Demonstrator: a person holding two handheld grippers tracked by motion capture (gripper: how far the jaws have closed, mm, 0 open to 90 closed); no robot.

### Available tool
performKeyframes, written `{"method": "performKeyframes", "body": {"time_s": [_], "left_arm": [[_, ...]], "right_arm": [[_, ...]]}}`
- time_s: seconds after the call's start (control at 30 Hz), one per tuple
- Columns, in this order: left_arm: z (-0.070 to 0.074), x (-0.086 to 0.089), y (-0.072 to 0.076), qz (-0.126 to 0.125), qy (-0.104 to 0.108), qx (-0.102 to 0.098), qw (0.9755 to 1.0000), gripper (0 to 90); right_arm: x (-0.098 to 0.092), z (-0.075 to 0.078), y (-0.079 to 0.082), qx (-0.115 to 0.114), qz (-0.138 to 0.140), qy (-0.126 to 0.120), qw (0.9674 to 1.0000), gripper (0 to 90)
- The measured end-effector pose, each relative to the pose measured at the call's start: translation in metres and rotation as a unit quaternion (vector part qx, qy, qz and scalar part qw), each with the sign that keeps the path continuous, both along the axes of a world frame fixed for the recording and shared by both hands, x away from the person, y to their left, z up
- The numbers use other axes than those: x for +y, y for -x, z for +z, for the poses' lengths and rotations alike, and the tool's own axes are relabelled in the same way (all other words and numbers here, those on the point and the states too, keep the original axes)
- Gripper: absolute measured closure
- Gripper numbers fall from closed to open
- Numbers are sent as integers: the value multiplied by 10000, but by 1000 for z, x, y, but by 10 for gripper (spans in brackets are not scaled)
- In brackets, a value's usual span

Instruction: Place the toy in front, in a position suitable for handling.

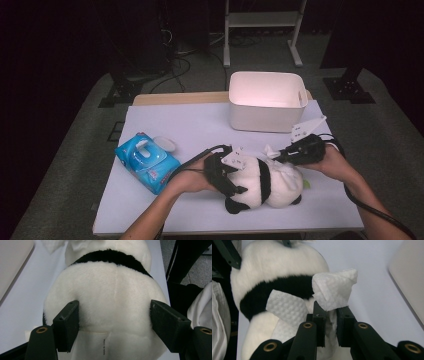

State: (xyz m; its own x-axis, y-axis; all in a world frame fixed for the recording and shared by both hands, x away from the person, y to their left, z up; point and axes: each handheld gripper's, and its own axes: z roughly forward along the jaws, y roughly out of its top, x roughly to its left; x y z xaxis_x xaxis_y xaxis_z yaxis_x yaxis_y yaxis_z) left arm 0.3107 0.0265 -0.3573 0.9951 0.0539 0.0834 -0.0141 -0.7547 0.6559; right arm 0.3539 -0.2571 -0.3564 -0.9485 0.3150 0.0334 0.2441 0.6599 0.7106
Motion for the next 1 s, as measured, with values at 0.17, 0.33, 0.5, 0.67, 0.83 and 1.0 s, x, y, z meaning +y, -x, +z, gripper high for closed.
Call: {"method": "performKeyframes", "body": {"time_s": [0.17, 0.33, 0.5, 0.67, 0.83, 1.0], "left_arm": [[-1, 1, -1, 12, 9, 22, 10000, 264], [-2, 4, -4, 87, -15, 46, 10000, 264], [-6, 10, -10, 203, 72, 179, 9996, 264], [-5, 8, -12, 189, -22, 146, 9997, 264], [-6, 11, -16, 264, 45, 211, 9994, 265], [-6, 10, -16, 283, 65, 211, 9994, 264]], "right_arm": [[-35, -7, 5, 113, -401, -59, 9991, 793], [-58, -21, 14, 216, -655, -148, 9975, 793], [-73, -39, 24, 394, -776, -262, 9959, 792], [-71, -35, 34, 279, -708, -377, 9964, 792], [-66, -27, 40, 135, -622, -326, 9974, 792], [-68, -26, 48, 155, -586, -392, 9974, 792]]}}
